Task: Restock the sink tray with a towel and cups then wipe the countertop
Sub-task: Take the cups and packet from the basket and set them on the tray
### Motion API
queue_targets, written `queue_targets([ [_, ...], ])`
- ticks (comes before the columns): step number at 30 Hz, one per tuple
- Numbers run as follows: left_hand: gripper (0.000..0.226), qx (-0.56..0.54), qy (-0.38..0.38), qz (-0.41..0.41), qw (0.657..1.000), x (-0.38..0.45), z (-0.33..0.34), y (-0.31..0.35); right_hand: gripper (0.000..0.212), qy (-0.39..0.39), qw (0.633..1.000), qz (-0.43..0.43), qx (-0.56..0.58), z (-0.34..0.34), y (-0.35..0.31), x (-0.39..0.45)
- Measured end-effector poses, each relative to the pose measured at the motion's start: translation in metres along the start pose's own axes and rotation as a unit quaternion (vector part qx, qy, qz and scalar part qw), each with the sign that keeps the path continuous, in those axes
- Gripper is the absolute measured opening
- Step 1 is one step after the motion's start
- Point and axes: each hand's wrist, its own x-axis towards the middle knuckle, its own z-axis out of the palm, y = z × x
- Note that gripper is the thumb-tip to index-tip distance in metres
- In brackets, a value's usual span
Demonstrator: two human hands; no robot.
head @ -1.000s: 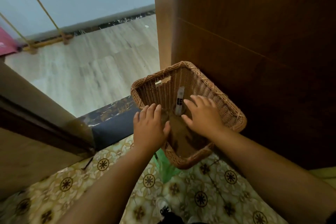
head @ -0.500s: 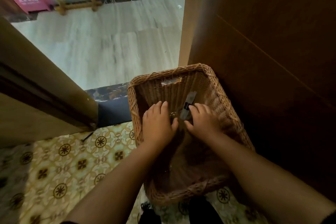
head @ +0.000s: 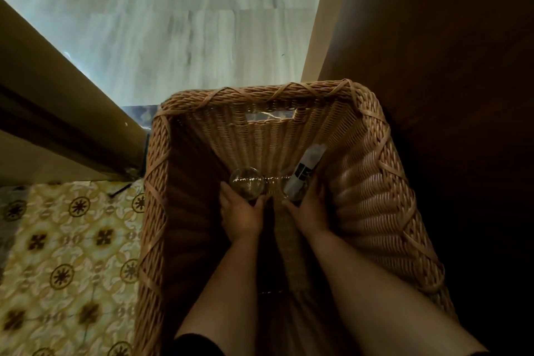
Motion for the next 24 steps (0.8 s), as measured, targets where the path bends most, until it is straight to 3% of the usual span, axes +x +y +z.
queue_targets([
  [10, 0.116, -0.057, -0.044, 0.019, 0.997, 0.036, 0.024, -0.019, 0.119, 0.019, 0.992, 0.049, 0.118, 0.036, 0.017, 0.025],
  [14, 0.111, -0.056, -0.042, 0.03, 0.997, 0.04, 0.026, -0.019, 0.12, 0.028, 0.992, 0.055, 0.107, 0.043, 0.02, 0.032],
  [21, 0.106, -0.062, -0.026, 0.021, 0.998, 0.033, 0.018, -0.012, 0.099, 0.038, 0.986, 0.045, 0.156, 0.037, 0.016, 0.029],
  [24, 0.105, -0.076, -0.022, 0.018, 0.997, 0.016, 0.003, 0.0, 0.101, 0.025, 0.982, 0.035, 0.185, 0.02, 0.003, 0.011],
])
